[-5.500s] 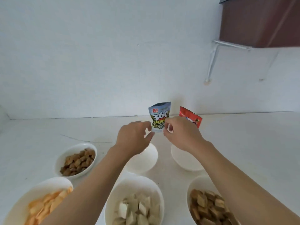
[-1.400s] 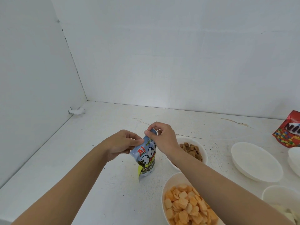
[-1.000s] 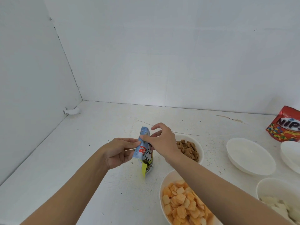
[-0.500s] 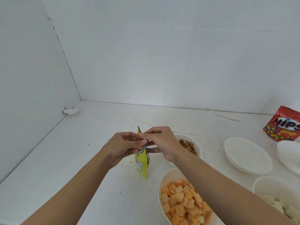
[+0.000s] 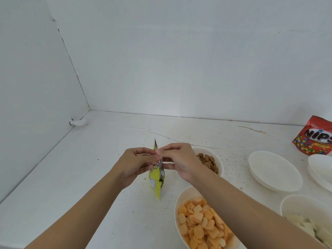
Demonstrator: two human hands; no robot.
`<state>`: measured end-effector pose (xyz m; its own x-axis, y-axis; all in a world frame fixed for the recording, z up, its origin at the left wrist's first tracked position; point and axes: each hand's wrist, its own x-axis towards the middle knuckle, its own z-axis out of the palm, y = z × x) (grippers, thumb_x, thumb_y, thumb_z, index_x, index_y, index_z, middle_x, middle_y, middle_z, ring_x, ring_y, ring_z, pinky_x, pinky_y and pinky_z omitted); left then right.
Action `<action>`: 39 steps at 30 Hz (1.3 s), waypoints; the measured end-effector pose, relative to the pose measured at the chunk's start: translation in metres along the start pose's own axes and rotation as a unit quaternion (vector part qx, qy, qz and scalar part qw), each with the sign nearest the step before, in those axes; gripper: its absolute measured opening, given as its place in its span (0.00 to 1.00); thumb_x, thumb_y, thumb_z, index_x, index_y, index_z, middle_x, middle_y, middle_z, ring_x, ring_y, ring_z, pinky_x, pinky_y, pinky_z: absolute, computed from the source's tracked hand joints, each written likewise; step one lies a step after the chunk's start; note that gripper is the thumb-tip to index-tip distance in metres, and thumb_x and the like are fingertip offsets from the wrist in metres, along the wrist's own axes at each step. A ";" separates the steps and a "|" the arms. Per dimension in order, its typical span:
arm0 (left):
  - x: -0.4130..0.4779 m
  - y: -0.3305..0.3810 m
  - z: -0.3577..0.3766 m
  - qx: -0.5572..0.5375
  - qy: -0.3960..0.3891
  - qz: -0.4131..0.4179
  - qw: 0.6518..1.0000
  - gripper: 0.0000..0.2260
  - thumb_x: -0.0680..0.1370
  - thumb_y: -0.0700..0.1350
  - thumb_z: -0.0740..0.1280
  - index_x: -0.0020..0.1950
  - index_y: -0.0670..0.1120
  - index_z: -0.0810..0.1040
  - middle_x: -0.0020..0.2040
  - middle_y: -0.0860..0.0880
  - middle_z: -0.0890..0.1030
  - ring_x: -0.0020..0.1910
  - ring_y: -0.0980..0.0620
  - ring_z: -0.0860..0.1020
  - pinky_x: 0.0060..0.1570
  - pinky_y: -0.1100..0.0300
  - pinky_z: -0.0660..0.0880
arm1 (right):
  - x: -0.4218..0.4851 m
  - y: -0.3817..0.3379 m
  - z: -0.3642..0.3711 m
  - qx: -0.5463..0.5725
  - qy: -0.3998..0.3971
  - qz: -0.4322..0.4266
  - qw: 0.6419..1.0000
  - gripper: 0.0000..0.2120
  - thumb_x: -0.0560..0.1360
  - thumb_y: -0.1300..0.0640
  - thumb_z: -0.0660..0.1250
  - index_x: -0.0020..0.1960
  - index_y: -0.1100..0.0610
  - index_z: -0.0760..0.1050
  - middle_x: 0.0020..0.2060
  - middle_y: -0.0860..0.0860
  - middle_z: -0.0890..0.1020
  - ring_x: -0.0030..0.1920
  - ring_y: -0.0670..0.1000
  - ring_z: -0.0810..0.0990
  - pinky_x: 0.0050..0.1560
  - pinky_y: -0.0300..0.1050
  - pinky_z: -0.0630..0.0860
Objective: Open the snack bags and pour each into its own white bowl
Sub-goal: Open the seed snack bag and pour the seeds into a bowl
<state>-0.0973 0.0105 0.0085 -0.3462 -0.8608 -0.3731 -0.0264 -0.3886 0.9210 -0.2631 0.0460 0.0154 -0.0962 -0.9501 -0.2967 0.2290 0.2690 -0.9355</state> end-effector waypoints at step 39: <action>0.020 0.068 -0.070 0.635 -0.158 0.334 0.678 0.12 0.78 0.64 0.63 0.45 0.58 0.79 0.41 0.63 0.81 0.40 0.58 0.77 0.39 0.61 0.72 | -0.004 -0.038 -0.036 -0.667 -0.084 -0.288 0.682 0.06 0.79 0.53 0.65 0.55 0.50 0.77 0.51 0.46 0.72 0.52 0.47 0.70 0.45 0.46 0.68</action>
<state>-0.0404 -0.0566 0.0561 -0.8573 -0.5138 0.0329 -0.4819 0.8233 0.3000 -0.3066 0.0457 0.0452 0.3391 -0.9337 0.1154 -0.8957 -0.3579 -0.2639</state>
